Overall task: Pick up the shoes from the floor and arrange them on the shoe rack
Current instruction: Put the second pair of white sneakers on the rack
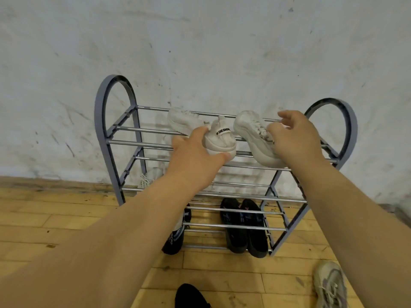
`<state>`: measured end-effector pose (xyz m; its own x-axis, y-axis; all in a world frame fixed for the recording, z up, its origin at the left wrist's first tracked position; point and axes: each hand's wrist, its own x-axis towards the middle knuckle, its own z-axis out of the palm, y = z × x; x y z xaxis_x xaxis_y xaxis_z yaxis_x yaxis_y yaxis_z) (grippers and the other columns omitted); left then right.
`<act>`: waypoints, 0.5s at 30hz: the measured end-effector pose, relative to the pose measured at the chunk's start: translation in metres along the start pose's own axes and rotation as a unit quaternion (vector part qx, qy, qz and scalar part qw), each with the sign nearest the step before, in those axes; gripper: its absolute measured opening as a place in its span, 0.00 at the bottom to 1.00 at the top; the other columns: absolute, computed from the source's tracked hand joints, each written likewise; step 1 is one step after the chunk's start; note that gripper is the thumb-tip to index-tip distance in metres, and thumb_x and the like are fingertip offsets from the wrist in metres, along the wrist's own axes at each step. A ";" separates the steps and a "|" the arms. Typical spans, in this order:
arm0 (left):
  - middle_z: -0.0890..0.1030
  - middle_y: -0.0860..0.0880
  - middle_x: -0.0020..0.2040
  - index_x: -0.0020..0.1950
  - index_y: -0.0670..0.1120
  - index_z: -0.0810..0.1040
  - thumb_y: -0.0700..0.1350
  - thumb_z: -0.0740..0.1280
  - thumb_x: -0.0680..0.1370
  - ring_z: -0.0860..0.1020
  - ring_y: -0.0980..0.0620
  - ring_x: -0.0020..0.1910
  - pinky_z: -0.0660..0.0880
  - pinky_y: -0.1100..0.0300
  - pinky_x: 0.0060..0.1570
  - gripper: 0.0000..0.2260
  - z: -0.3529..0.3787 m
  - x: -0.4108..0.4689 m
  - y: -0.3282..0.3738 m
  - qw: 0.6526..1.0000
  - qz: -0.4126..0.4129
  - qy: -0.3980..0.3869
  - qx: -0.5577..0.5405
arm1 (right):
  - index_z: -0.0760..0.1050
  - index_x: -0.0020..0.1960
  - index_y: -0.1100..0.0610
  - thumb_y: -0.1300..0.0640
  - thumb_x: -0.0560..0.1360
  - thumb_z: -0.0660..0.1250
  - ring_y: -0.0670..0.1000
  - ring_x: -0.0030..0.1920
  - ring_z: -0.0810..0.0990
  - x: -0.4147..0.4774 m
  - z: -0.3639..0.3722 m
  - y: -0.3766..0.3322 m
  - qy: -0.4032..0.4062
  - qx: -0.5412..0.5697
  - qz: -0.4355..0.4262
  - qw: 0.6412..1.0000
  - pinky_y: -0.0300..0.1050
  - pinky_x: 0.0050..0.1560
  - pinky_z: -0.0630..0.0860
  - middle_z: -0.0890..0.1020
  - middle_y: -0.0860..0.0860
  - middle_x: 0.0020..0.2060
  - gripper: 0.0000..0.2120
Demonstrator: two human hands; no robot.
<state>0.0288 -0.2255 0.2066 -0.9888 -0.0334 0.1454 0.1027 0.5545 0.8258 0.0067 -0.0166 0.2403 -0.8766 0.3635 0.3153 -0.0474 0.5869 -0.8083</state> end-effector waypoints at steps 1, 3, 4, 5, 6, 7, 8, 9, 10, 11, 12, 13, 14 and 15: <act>0.68 0.49 0.65 0.76 0.60 0.65 0.58 0.76 0.72 0.76 0.47 0.60 0.75 0.52 0.64 0.35 0.000 0.000 0.000 0.999 -0.011 -0.012 -0.037 | 0.74 0.70 0.46 0.48 0.77 0.67 0.51 0.66 0.75 -0.004 -0.002 0.003 -0.003 -0.007 -0.010 1.000 0.54 0.66 0.74 0.77 0.47 0.67 0.21; 0.76 0.53 0.59 0.71 0.59 0.69 0.55 0.78 0.71 0.79 0.49 0.54 0.79 0.51 0.56 0.31 0.003 0.001 0.000 0.991 -0.032 -0.035 -0.122 | 0.75 0.68 0.46 0.49 0.77 0.67 0.50 0.65 0.75 -0.011 -0.005 0.006 -0.010 -0.016 -0.022 1.000 0.53 0.64 0.75 0.76 0.46 0.66 0.20; 0.78 0.52 0.57 0.68 0.58 0.70 0.53 0.79 0.71 0.81 0.48 0.52 0.81 0.50 0.54 0.29 0.005 0.002 -0.001 0.985 -0.043 -0.036 -0.161 | 0.75 0.69 0.46 0.49 0.77 0.68 0.49 0.64 0.75 -0.012 -0.007 0.007 -0.010 -0.018 -0.024 0.999 0.52 0.62 0.75 0.76 0.46 0.66 0.20; 0.79 0.50 0.57 0.64 0.57 0.71 0.52 0.79 0.71 0.82 0.47 0.51 0.82 0.48 0.53 0.26 0.007 0.003 -0.001 0.979 -0.053 -0.027 -0.194 | 0.75 0.69 0.47 0.49 0.78 0.69 0.48 0.62 0.74 -0.013 -0.010 0.006 -0.010 -0.020 -0.026 0.999 0.49 0.59 0.74 0.76 0.46 0.66 0.20; 0.80 0.49 0.57 0.61 0.57 0.72 0.52 0.79 0.71 0.83 0.46 0.50 0.82 0.49 0.51 0.24 0.008 0.003 0.000 0.975 -0.057 -0.012 -0.216 | 0.75 0.69 0.47 0.50 0.78 0.69 0.47 0.61 0.74 -0.014 -0.013 0.005 -0.009 -0.023 -0.028 0.999 0.46 0.56 0.72 0.76 0.46 0.66 0.20; 0.79 0.49 0.56 0.60 0.57 0.72 0.51 0.79 0.71 0.82 0.46 0.49 0.82 0.51 0.48 0.22 0.010 0.001 0.001 0.973 -0.051 0.005 -0.223 | 0.75 0.69 0.48 0.51 0.78 0.69 0.47 0.59 0.74 -0.016 -0.017 0.004 -0.006 -0.026 -0.030 0.999 0.45 0.54 0.71 0.76 0.46 0.65 0.20; 0.79 0.50 0.54 0.58 0.57 0.72 0.51 0.79 0.72 0.81 0.49 0.47 0.79 0.55 0.44 0.21 0.011 -0.003 0.004 0.975 -0.036 0.022 -0.219 | 0.75 0.69 0.47 0.51 0.78 0.68 0.49 0.59 0.75 -0.019 -0.021 0.004 0.000 -0.031 -0.037 0.999 0.45 0.54 0.70 0.77 0.47 0.65 0.19; 0.78 0.52 0.53 0.58 0.57 0.71 0.50 0.78 0.72 0.79 0.52 0.44 0.76 0.58 0.42 0.20 0.014 -0.009 0.008 0.978 -0.017 0.038 -0.206 | 0.75 0.68 0.47 0.52 0.77 0.68 0.50 0.60 0.76 -0.022 -0.025 0.003 0.007 -0.036 -0.047 0.998 0.46 0.55 0.72 0.77 0.48 0.64 0.19; 0.77 0.52 0.52 0.57 0.59 0.70 0.51 0.78 0.73 0.77 0.53 0.43 0.74 0.59 0.40 0.20 0.017 -0.015 0.012 0.979 0.003 0.051 -0.195 | 0.75 0.68 0.46 0.53 0.78 0.67 0.50 0.60 0.77 -0.024 -0.029 0.002 0.014 -0.039 -0.057 0.997 0.47 0.56 0.73 0.78 0.48 0.63 0.19; 0.76 0.51 0.53 0.56 0.61 0.69 0.51 0.78 0.72 0.77 0.52 0.43 0.75 0.57 0.41 0.20 0.022 -0.022 0.016 0.979 0.028 0.056 -0.192 | 0.76 0.67 0.45 0.53 0.78 0.67 0.49 0.58 0.77 -0.025 -0.034 0.001 0.017 -0.034 -0.065 0.997 0.47 0.56 0.74 0.78 0.47 0.62 0.18; 0.76 0.49 0.56 0.55 0.63 0.68 0.51 0.78 0.72 0.78 0.50 0.44 0.77 0.55 0.43 0.21 0.026 -0.027 0.020 0.977 0.052 0.051 -0.199 | 0.76 0.66 0.43 0.54 0.79 0.67 0.46 0.56 0.78 -0.026 -0.038 -0.002 0.013 -0.013 -0.066 0.998 0.46 0.56 0.74 0.78 0.45 0.61 0.17; 0.76 0.48 0.58 0.55 0.65 0.68 0.51 0.77 0.72 0.80 0.49 0.48 0.79 0.52 0.46 0.21 0.029 -0.031 0.026 0.974 0.078 0.039 -0.209 | 0.77 0.66 0.41 0.53 0.80 0.66 0.43 0.54 0.79 -0.028 -0.042 -0.005 -0.003 0.028 -0.060 0.998 0.45 0.56 0.75 0.79 0.44 0.60 0.16; 0.76 0.47 0.60 0.55 0.66 0.69 0.49 0.77 0.73 0.80 0.49 0.51 0.80 0.51 0.51 0.21 0.031 -0.034 0.031 0.970 0.104 0.021 -0.218 | 0.77 0.65 0.39 0.53 0.81 0.66 0.43 0.54 0.80 -0.029 -0.046 -0.007 -0.030 0.086 -0.044 0.995 0.44 0.56 0.76 0.80 0.44 0.60 0.15; 0.76 0.48 0.61 0.57 0.66 0.69 0.47 0.76 0.73 0.81 0.50 0.53 0.80 0.52 0.54 0.22 0.032 -0.036 0.037 0.966 0.127 -0.005 -0.223 | 0.77 0.65 0.38 0.53 0.82 0.64 0.47 0.56 0.82 -0.030 -0.051 -0.010 -0.066 0.153 -0.026 0.986 0.46 0.56 0.78 0.81 0.45 0.60 0.14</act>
<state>0.0652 -0.1773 0.2149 -0.9266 0.0667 0.3702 0.3759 0.1297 0.9175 0.0577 0.0036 0.2639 -0.9225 0.2297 0.3102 -0.2190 0.3503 -0.9107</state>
